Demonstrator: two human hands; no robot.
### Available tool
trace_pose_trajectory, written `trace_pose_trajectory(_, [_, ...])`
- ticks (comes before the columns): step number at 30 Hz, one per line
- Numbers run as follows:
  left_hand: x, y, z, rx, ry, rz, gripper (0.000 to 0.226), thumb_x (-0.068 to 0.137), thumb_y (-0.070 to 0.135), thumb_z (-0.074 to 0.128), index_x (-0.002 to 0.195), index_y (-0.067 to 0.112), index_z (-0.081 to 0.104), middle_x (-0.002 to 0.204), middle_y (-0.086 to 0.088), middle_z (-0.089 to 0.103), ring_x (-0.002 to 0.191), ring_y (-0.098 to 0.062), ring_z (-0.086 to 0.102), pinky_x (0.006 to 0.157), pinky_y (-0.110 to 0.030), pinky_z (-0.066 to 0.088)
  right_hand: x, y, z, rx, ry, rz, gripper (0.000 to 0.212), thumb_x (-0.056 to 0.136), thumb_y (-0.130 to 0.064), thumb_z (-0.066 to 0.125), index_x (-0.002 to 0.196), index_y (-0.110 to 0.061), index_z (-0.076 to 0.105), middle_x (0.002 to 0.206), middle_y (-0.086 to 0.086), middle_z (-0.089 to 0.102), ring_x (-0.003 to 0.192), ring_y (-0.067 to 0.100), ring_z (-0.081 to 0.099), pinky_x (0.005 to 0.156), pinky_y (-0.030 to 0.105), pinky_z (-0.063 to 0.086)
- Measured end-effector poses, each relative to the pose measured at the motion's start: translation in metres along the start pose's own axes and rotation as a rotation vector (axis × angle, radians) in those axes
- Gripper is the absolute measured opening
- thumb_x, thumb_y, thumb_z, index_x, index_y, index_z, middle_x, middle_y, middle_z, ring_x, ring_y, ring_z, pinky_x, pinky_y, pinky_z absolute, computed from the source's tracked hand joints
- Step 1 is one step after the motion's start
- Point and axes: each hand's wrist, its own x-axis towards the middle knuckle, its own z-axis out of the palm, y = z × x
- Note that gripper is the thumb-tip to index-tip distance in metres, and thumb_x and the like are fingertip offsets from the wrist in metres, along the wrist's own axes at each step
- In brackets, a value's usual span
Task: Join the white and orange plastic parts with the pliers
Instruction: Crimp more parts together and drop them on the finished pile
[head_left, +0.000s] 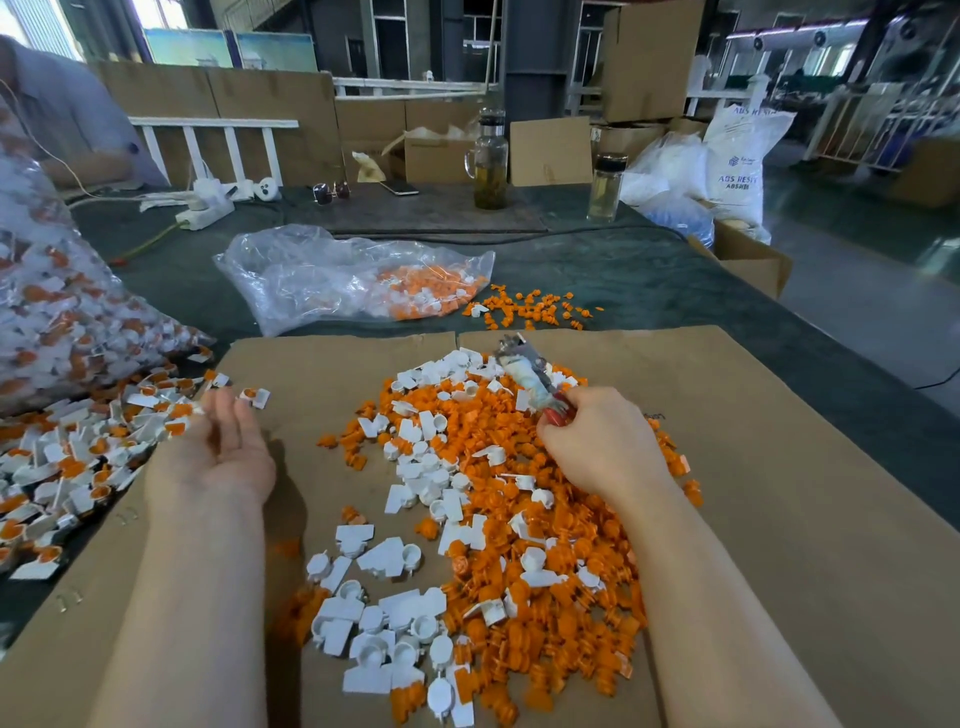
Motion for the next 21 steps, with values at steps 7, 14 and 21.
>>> trace_pose_trajectory(7, [-0.01,-0.009,0.0,0.345,-0.075,0.101,0.025,0.096,0.012,0.06,0.121,0.011,0.062,0.1,-0.002,0.07,0.082,-0.007,0.069,0.07,-0.019,0.058,-0.004,-0.01,0.004,-0.074,-0.053,-0.155,0.017,0.089,-0.042,0.06,0.081,-0.03,0.054,0.082,-0.007,0.057,0.075,0.013,0.056,0.054,0.027,0.039])
trace_pose_trajectory(14, [-0.044,-0.06,-0.01,1.645,-0.635,0.343,0.002,0.087,0.027,0.073,0.087,0.029,0.072,0.082,0.011,0.071,0.08,-0.007,0.063,0.063,-0.019,0.041,-0.004,-0.014,0.008,-0.145,-0.101,-0.158,0.021,0.088,-0.049,0.061,0.085,-0.028,0.056,0.079,-0.007,0.059,0.074,0.014,0.06,0.06,0.03,0.052])
trace_pose_trajectory(21, [-0.045,-0.095,-0.026,2.161,-0.875,0.684,0.012,0.087,0.04,0.071,0.082,0.032,0.065,0.082,0.017,0.06,0.08,-0.004,0.055,0.062,-0.023,0.04,-0.002,-0.016,0.013,-0.137,-0.105,-0.117,0.019,0.085,-0.045,0.061,0.084,-0.026,0.06,0.075,-0.007,0.061,0.069,0.014,0.061,0.06,0.035,0.057])
